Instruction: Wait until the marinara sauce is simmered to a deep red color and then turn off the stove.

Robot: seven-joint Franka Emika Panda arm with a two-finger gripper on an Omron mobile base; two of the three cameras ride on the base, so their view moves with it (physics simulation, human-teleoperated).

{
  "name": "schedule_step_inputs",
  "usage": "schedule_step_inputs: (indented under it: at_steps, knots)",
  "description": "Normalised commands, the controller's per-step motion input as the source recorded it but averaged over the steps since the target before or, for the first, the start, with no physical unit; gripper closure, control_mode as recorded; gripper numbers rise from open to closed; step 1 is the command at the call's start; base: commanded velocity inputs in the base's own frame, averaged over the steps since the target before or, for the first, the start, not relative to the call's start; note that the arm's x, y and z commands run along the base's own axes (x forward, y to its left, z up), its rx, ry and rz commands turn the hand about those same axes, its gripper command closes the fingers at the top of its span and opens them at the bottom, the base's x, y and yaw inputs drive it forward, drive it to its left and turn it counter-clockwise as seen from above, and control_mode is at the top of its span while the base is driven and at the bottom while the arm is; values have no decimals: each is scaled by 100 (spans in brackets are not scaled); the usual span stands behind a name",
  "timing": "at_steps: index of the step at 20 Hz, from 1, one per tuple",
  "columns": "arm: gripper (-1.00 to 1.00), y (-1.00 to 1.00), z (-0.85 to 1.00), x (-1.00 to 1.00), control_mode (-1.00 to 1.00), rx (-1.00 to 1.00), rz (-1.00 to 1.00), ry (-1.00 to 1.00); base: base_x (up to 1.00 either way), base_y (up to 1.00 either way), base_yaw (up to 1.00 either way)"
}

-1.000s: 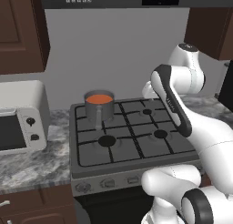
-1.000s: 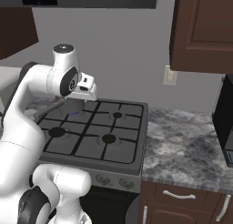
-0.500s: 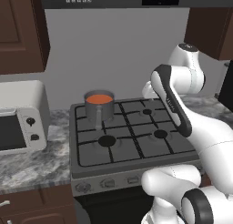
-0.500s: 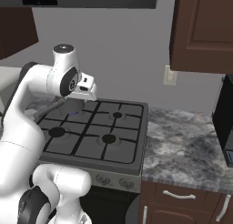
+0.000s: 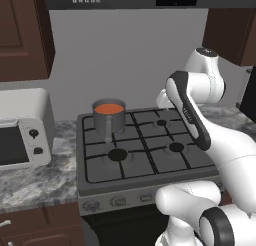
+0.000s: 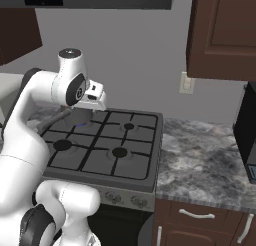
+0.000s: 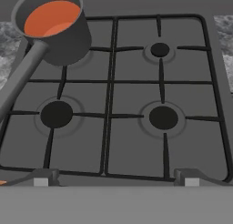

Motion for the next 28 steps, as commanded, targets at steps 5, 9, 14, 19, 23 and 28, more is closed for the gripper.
schedule_step_inputs:
  at_steps: [5, 9, 14, 19, 23, 28]
  knots:
    - [-100, 0, 0, 0, -100, 0, 0, 0, 0, 0, 0]
    - [-100, 0, 0, 0, -100, 0, 0, 0, 0, 0, 0]
    - [-100, 0, 0, 0, -100, 0, 0, 0, 0, 0, 0]
    - [-100, 0, 0, 0, -100, 0, 0, 0, 0, 0, 0]
    - [-100, 0, 0, 0, -100, 0, 0, 0, 0, 0, 0]
    - [-100, 0, 0, 0, -100, 0, 0, 0, 0, 0, 0]
